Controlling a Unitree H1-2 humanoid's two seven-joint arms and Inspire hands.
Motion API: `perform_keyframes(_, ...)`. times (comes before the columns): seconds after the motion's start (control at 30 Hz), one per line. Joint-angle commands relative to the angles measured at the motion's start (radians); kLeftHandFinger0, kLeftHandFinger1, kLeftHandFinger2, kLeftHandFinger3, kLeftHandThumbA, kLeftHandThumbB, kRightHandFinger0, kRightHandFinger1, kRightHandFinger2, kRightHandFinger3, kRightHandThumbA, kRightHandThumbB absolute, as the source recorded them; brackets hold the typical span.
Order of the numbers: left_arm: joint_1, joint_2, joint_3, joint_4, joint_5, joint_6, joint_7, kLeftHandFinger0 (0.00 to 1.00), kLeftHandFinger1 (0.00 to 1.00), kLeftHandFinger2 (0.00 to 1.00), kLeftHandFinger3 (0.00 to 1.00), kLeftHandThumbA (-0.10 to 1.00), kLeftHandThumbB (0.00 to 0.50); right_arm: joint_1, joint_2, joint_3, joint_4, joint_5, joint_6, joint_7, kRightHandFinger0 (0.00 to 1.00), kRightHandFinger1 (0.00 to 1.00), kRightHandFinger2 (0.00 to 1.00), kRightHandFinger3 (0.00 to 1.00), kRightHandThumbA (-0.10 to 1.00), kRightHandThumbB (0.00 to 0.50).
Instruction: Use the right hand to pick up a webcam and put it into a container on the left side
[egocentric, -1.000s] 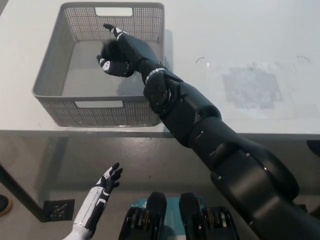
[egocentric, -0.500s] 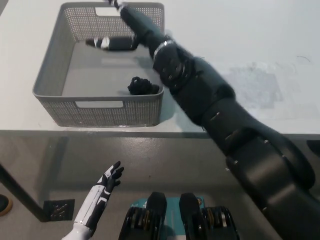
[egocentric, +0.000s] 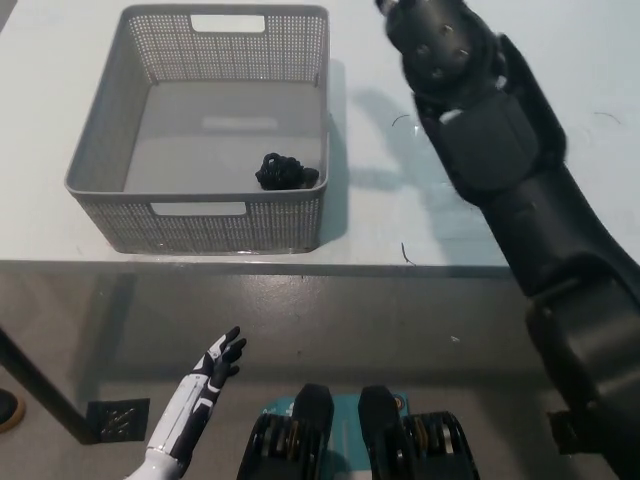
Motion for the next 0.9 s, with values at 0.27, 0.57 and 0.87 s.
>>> perform_keyframes(0.27, 0.017, 0.015, 0.013, -0.04, -0.007, -0.01, -0.004, 1.0, 1.0, 1.0, 1.0, 1.0, 0.174, 0.523, -0.069, -0.126, -0.919, 0.276, 0.161, 0.093, 1.0, 1.0, 1.0, 1.0, 1.0, 0.388)
perform_keyframes(0.57, -0.003, 0.012, 0.016, -0.023, -0.016, -0.015, -0.005, 1.0, 1.0, 1.0, 1.0, 1.0, 0.18, 0.93, -0.085, -0.131, -1.079, 0.436, 0.089, 0.084, 1.0, 1.0, 1.0, 1.0, 1.0, 0.351)
perform_keyframes(0.87, -0.003, 0.006, 0.015, -0.021, -0.013, -0.021, 0.0, 1.0, 1.0, 1.0, 1.0, 1.0, 0.162, 1.157, -0.046, -0.113, -0.879, 0.459, -0.107, 0.099, 1.0, 1.0, 1.0, 1.0, 1.0, 0.31)
